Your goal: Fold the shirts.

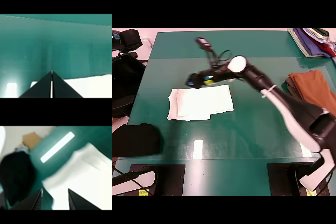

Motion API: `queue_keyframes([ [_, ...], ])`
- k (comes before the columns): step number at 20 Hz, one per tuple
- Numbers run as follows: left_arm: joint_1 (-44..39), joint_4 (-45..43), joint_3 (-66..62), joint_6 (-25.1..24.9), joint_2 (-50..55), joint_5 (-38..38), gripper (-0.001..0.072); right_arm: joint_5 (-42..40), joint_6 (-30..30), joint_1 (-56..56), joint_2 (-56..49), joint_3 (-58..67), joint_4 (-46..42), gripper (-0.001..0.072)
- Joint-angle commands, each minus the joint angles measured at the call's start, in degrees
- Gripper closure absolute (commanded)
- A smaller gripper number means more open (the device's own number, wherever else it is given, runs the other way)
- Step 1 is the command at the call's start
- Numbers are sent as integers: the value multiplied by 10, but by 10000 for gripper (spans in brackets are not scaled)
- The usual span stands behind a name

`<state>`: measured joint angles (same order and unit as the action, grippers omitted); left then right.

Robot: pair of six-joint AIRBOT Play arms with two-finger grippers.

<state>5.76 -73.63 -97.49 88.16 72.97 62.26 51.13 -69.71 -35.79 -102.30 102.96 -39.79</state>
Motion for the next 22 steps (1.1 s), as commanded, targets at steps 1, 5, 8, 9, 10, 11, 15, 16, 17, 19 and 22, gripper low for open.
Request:
queue_keyframes([
  [1,3,21,0,-8,-3,11,681,73,-44,113,68,-136,-78,334],
  [5,3,49,0,-17,-1,10,681,101,-92,216,65,-232,-73,42],
  [8,3,51,0,-30,-1,10,681,104,-91,229,22,-246,-12,84],
  [9,3,51,0,-30,-1,10,681,106,-91,222,0,-238,8,84],
  [10,3,51,0,-30,-1,10,681,107,-91,212,-22,-224,28,84],
  [11,3,52,0,-30,-1,11,681,107,-91,199,-45,-206,46,84],
  [15,3,76,0,-32,-1,19,681,100,-91,131,-140,-107,134,221],
  [16,0,83,0,-32,-1,21,681,93,-89,118,-158,-84,146,324],
  [17,-11,80,0,-38,-1,23,682,89,-80,109,-170,-59,146,491],
  [19,-49,69,0,-49,-1,22,682,89,-71,109,-176,-13,130,694],
  [22,-119,61,0,-62,-1,13,682,122,-102,157,-142,53,29,695],
])
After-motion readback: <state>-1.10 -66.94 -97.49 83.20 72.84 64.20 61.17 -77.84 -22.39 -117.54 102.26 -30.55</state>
